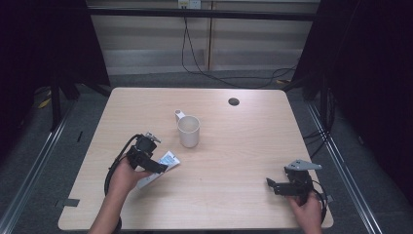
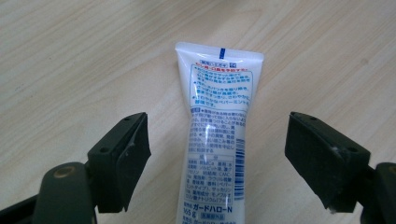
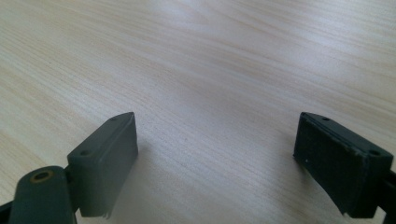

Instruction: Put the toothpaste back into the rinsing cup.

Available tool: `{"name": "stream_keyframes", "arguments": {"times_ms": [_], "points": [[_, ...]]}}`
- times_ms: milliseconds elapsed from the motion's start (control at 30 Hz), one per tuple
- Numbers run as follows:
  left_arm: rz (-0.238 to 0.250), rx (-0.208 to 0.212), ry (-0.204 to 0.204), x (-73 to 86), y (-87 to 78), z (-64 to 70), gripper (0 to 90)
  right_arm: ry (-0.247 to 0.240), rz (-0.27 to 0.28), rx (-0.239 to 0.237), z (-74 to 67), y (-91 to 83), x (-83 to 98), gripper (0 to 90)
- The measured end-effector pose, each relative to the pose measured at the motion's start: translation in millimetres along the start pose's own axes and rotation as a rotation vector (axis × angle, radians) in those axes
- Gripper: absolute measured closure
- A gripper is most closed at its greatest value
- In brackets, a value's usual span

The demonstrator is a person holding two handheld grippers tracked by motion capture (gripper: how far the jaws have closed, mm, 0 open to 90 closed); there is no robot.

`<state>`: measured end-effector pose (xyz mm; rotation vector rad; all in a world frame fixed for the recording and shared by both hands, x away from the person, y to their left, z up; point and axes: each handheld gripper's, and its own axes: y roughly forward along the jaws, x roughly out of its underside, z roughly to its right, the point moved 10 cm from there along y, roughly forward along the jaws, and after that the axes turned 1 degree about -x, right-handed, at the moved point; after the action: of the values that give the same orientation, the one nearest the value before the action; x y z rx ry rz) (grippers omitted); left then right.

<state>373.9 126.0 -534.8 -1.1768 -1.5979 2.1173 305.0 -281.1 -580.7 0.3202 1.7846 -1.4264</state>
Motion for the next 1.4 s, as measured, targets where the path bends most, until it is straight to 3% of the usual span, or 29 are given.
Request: {"name": "stream_keyframes", "arguments": {"times_ms": [600,900,1000,1400], "points": [[-0.044,-0.011,0.011,-8.3,19.9,3.2,23.7,0.0,0.0,0.0,0.0,0.0,0.0,13.1],[-0.09,-0.037,0.04,-7.5,30.1,3.0,28.4,0.0,0.0,-0.001,-0.1,0.0,0.0,13.1],[-0.091,-0.018,0.026,-6.9,31.9,4.4,30.7,0.0,0.0,-0.001,-0.1,0.0,0.0,13.1],[-0.123,-0.032,0.04,-5.6,38.0,5.8,37.6,0.0,0.0,-0.001,-0.1,0.0,0.0,13.1]]}}
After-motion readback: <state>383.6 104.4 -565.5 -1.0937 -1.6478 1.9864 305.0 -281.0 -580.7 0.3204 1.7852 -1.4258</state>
